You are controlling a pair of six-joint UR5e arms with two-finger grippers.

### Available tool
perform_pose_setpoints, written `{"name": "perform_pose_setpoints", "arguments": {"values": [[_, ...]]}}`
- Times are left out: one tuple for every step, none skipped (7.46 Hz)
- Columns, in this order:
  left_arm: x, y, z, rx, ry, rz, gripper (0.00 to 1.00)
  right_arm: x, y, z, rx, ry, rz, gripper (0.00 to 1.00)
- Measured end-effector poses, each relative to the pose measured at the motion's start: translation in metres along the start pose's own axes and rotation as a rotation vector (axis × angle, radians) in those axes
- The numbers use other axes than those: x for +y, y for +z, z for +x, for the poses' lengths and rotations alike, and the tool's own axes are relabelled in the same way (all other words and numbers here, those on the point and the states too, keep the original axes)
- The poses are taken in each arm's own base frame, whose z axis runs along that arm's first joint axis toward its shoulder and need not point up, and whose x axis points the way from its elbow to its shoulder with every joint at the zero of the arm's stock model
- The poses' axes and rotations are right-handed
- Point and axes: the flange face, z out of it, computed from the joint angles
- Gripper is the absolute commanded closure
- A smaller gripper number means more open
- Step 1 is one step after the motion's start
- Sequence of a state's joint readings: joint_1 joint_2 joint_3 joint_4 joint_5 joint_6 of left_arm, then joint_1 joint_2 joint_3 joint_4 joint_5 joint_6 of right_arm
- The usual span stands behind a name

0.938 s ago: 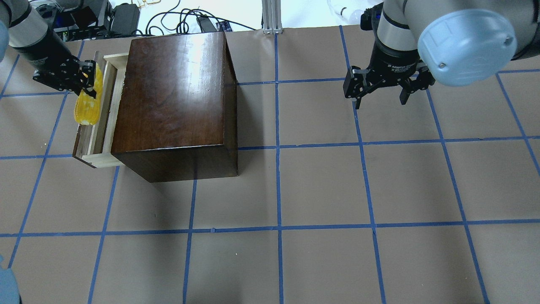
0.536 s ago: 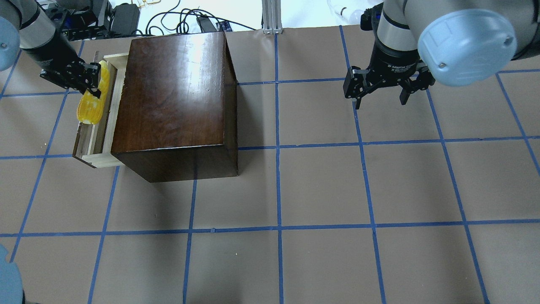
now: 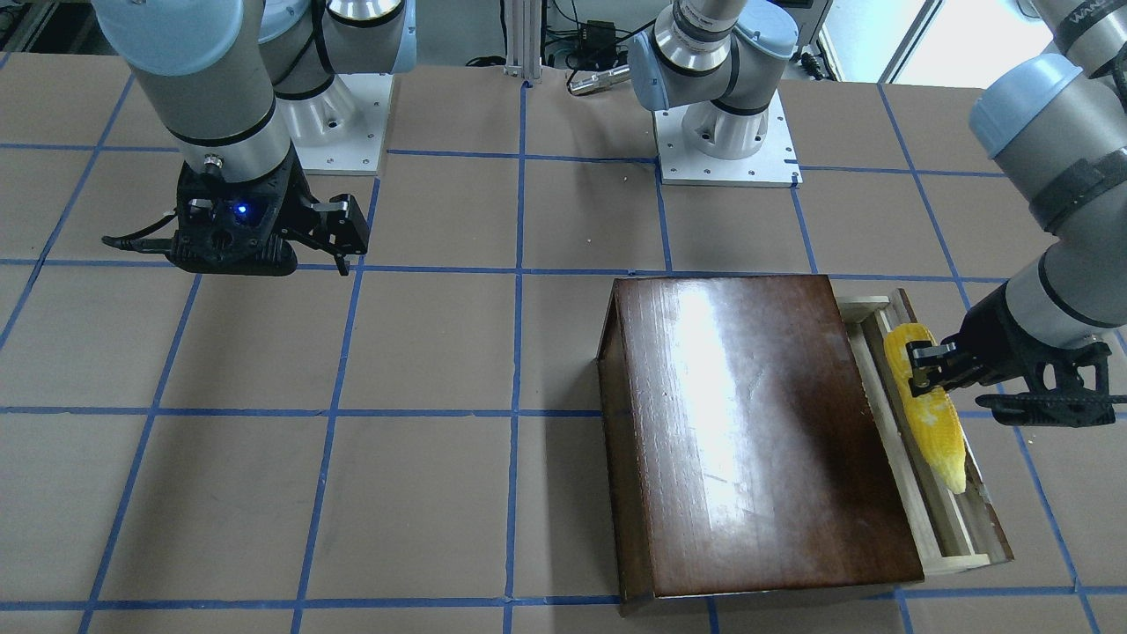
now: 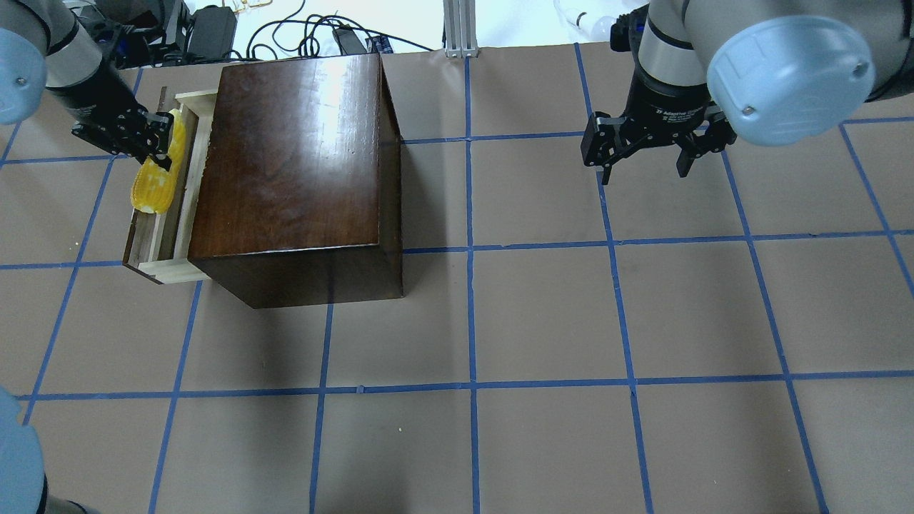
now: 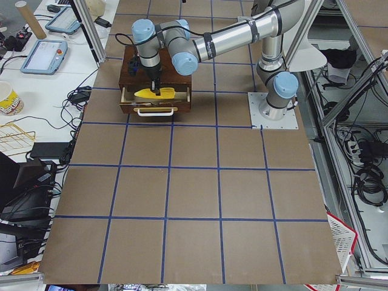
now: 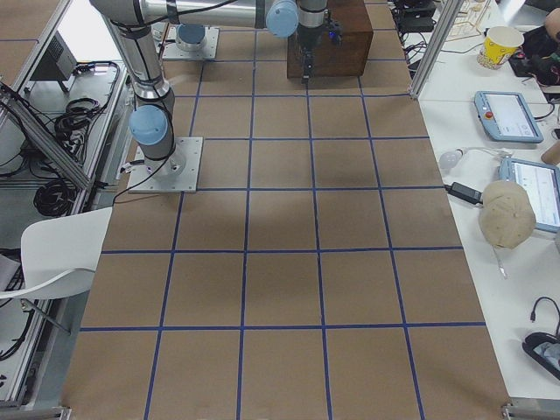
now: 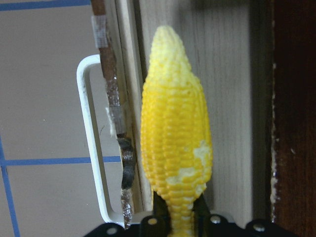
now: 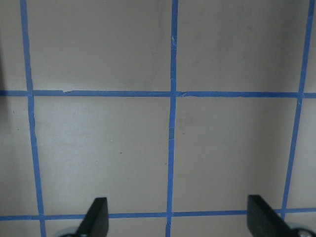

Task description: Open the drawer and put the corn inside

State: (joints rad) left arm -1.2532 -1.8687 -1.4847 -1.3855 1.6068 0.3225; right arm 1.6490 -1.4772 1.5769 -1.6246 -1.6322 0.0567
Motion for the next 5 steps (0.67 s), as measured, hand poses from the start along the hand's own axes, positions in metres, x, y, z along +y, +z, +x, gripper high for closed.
{"name": "perform_pose_setpoints", "arguments": {"values": [[-0.0016,-0.0007,-0.0004,-0.002,-0.009,0.013,0.59,0.0,0.0,0.0,0.0,0.0,0.0,0.0],[-0.0023,0.0001,-0.0001,-0.002,-0.013,0.018,0.55,-0.0001,-0.0001,0.0,0.0,0.0,0.001,0.0],[-0.002,0.0018,0.0004,0.0,-0.015,0.017,0.46,-0.0001,-0.0001,0.0,0.0,0.0,0.001,0.0],[-0.0014,0.0031,0.0006,0.001,-0.016,0.016,0.36,-0.0001,-0.0001,0.0,0.0,0.0,0.001,0.0],[-0.0009,0.0033,0.0007,0.003,-0.02,0.017,0.34,-0.0001,-0.0001,0.0,0.0,0.0,0.001,0.0]]}}
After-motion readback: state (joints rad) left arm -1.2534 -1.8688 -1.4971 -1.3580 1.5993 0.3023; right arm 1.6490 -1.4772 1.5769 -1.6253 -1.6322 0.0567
